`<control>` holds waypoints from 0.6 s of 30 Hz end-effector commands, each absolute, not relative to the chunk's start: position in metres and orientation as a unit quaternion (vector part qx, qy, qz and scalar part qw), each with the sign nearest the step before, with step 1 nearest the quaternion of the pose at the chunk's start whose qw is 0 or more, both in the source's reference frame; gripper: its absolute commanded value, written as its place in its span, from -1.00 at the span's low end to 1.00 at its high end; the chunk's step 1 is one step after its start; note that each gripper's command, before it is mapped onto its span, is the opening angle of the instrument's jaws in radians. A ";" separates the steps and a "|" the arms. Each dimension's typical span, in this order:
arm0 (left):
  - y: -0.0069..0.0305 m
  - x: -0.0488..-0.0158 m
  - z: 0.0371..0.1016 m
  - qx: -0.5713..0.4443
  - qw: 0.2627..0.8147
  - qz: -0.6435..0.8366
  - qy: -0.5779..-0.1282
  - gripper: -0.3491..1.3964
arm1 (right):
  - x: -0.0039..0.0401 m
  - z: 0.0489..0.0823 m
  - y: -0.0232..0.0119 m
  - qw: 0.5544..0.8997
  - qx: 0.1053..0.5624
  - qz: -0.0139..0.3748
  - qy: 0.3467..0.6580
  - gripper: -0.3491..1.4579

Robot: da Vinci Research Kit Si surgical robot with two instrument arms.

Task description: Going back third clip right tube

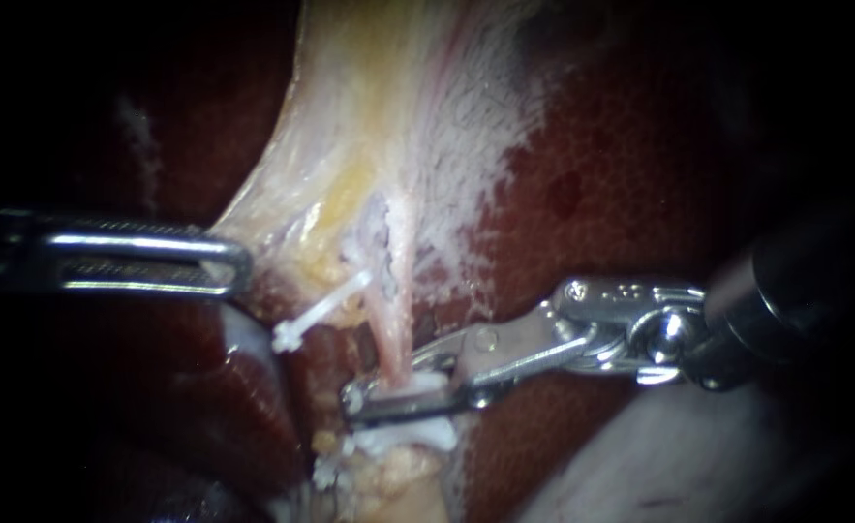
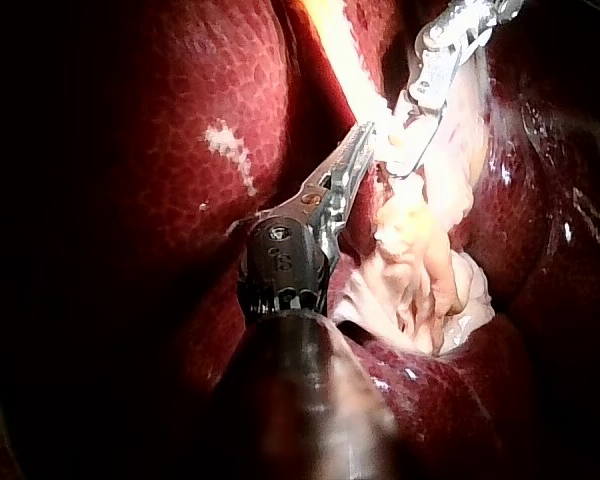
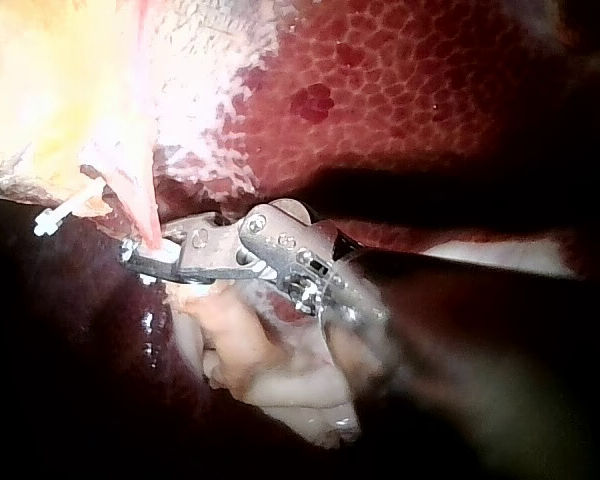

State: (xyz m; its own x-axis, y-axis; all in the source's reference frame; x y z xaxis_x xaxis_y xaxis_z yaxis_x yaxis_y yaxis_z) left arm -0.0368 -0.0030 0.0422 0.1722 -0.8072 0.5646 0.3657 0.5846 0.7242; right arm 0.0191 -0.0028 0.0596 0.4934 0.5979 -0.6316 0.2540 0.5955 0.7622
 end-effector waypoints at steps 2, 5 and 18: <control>-0.0030 -0.0368 0.0422 0.220 0.734 -0.399 -0.504 -1.00 | 0.0192 0.0597 -0.0029 0.746 0.435 0.115 0.490 -1.00; -0.0031 -0.0368 0.0422 0.220 0.734 -0.399 -0.504 -1.00 | 0.0192 0.0597 -0.0029 0.746 0.435 0.115 0.490 -1.00; -0.0031 -0.0369 0.0422 0.221 0.734 -0.398 -0.505 -1.00 | 0.0192 0.0597 -0.0029 0.746 0.435 0.115 0.490 -1.00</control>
